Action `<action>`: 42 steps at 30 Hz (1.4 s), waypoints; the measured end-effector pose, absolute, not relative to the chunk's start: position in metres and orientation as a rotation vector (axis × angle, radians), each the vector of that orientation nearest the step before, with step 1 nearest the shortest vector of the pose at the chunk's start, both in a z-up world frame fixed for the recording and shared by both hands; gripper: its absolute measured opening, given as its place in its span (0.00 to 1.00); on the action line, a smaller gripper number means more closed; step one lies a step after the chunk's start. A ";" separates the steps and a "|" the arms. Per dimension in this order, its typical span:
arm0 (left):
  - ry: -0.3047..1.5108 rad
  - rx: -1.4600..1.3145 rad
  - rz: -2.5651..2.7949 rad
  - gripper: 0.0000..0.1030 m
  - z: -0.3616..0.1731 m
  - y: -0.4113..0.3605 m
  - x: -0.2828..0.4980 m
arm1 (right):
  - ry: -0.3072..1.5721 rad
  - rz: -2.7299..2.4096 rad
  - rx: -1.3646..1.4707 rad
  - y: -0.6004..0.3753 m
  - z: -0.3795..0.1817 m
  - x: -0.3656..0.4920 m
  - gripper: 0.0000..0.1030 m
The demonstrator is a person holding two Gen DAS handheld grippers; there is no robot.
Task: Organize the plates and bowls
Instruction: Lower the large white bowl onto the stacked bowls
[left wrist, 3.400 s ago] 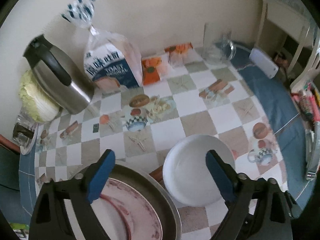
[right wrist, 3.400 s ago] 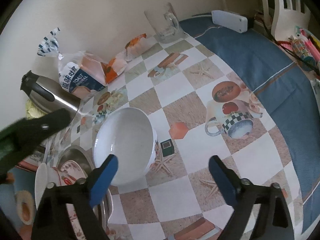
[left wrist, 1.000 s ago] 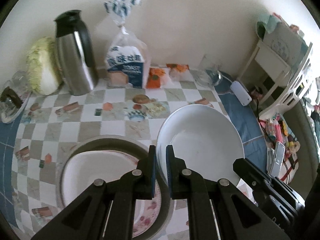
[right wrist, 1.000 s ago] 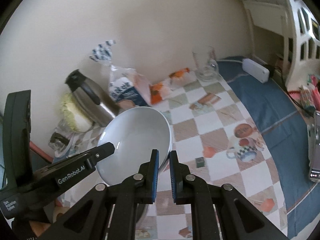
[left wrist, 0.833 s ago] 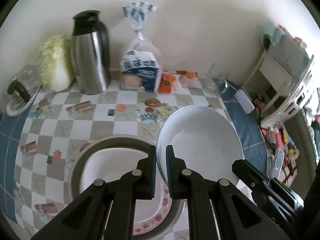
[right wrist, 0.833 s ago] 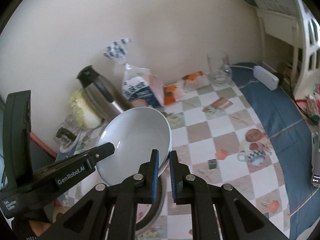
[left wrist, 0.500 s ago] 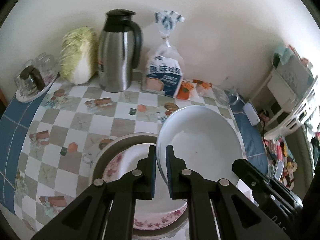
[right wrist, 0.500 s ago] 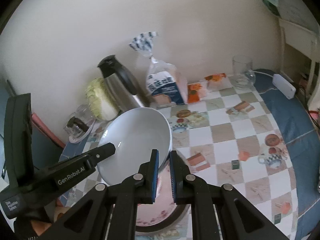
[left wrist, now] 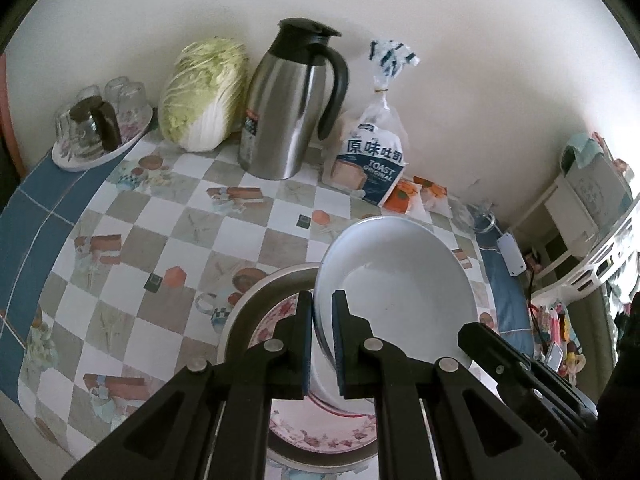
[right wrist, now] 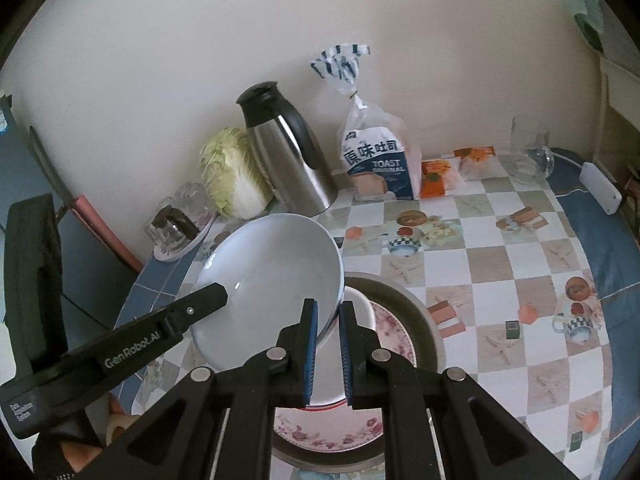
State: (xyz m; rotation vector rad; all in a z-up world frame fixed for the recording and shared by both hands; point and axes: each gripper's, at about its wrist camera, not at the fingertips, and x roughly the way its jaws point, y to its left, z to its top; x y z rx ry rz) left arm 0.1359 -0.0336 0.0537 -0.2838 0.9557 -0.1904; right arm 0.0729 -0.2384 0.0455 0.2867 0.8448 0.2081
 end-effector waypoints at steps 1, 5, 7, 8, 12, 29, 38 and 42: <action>0.955 -0.284 -0.188 0.09 0.053 -0.032 0.136 | 0.848 0.209 0.284 -0.236 0.045 0.073 0.11; 0.947 -0.289 -0.179 0.09 0.053 -0.026 0.135 | 0.857 0.210 0.272 -0.229 0.042 0.076 0.11; 0.945 -0.294 -0.174 0.09 0.052 -0.023 0.135 | 0.862 0.212 0.268 -0.226 0.040 0.077 0.11; 0.944 -0.296 -0.174 0.09 0.052 -0.023 0.135 | 0.863 0.213 0.265 -0.225 0.040 0.077 0.11; 0.948 -0.298 -0.178 0.09 0.050 -0.022 0.135 | 0.873 0.210 0.256 -0.222 0.037 0.078 0.11; 0.997 -0.253 -0.200 0.09 0.039 -0.039 0.136 | 0.902 0.177 0.265 -0.234 0.029 0.077 0.11; 1.028 -0.241 -0.202 0.09 0.030 -0.044 0.136 | 0.924 0.172 0.264 -0.236 0.023 0.077 0.11; 1.035 -0.239 -0.207 0.09 0.027 -0.045 0.136 | 0.933 0.166 0.264 -0.237 0.019 0.077 0.11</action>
